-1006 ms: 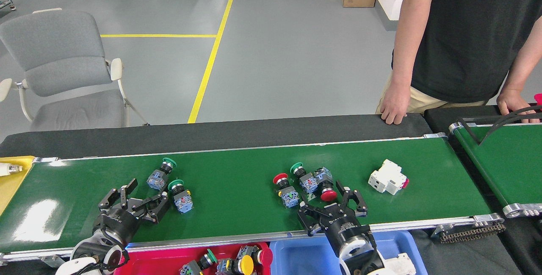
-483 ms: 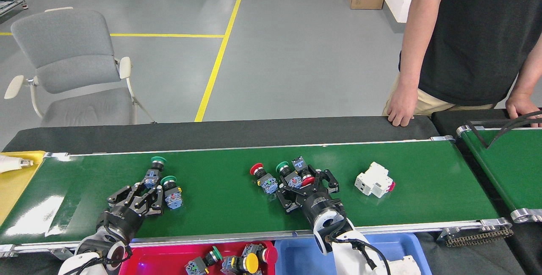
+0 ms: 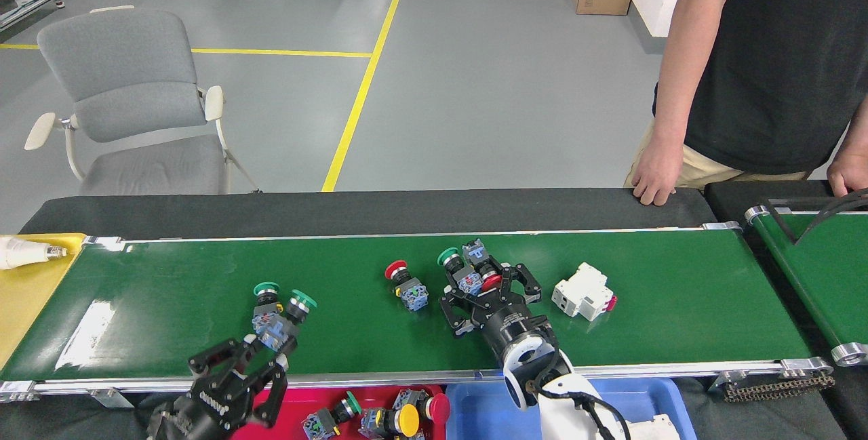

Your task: Pick switch part from conveyor to tray

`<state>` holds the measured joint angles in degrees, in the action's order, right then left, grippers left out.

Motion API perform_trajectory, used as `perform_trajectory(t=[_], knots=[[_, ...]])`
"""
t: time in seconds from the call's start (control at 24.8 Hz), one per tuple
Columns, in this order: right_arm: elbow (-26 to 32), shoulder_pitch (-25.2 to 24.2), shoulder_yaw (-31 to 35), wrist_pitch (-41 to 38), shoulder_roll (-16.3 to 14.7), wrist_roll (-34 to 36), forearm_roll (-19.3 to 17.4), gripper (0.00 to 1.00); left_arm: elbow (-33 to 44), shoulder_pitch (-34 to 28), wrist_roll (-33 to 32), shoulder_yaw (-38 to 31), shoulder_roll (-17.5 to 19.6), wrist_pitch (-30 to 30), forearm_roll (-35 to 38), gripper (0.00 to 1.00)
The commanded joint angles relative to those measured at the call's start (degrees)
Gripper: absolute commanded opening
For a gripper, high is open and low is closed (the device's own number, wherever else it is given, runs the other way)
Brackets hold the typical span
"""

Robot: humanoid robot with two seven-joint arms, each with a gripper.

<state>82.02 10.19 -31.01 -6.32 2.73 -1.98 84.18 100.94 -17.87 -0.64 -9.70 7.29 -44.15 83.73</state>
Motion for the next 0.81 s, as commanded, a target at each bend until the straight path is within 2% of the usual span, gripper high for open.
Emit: perform_trajectory(t=[0.0,0.04,0.08,0.12,0.24,0.36,0.44,0.56,0.64,0.76], knots=[[6.9,-3.0,-3.5,-5.9,-2.0,0.1,0.2,0.10,1.0,-0.9,-0.7,-0.2,-0.8,-0.8,-0.2,0.99],[8.3,-3.9,-4.9,-7.3,-2.9,0.2,0.2,0.25,1.0,-0.8,-0.6,-0.2,-1.0,-0.8,-0.3,0.99],[10.1,-5.1,-6.8,-8.5,-3.7,0.3,0.3,0.75,1.0,-0.8,-0.6,-0.9,-1.1,-0.8,-0.4,0.99],[10.9,-5.8,-7.8,-9.7,-4.0,0.4,0.3,1.00,1.0,-0.6,-0.6,-1.6,-1.1,-0.8,-0.5,0.99],[11.0,-6.1,-8.4,-11.9,-4.0,0.4,0.3,1.00,1.0,-0.7,-0.2,-7.6,-2.7,-0.8,-0.7,0.99],[11.1,-6.1,-8.0,-12.0,-4.0,0.4,0.1,1.00,1.0,-0.4,-0.2,-14.5,-6.5,7.2,-0.6,0.99],[11.3,-6.1,-7.1,-11.6,-3.9,0.4,-0.2,1.00,0.9,-0.7,-0.2,-18.2,-6.6,11.6,-0.6,0.99],[11.9,-6.8,2.4,-9.4,-3.4,0.5,-0.4,1.00,0.8,-1.3,-0.2,-20.5,-6.8,13.6,-0.3,0.99],[12.1,-9.5,13.4,-6.2,-2.6,1.6,-2.3,1.00,1.0,-1.3,-0.5,-20.3,-6.8,15.1,-0.1,0.99],[13.6,-14.4,26.2,-3.4,-2.0,5.1,-4.5,1.00,0.8,-1.1,-0.7,-20.2,-6.5,16.4,-0.1,0.99]])
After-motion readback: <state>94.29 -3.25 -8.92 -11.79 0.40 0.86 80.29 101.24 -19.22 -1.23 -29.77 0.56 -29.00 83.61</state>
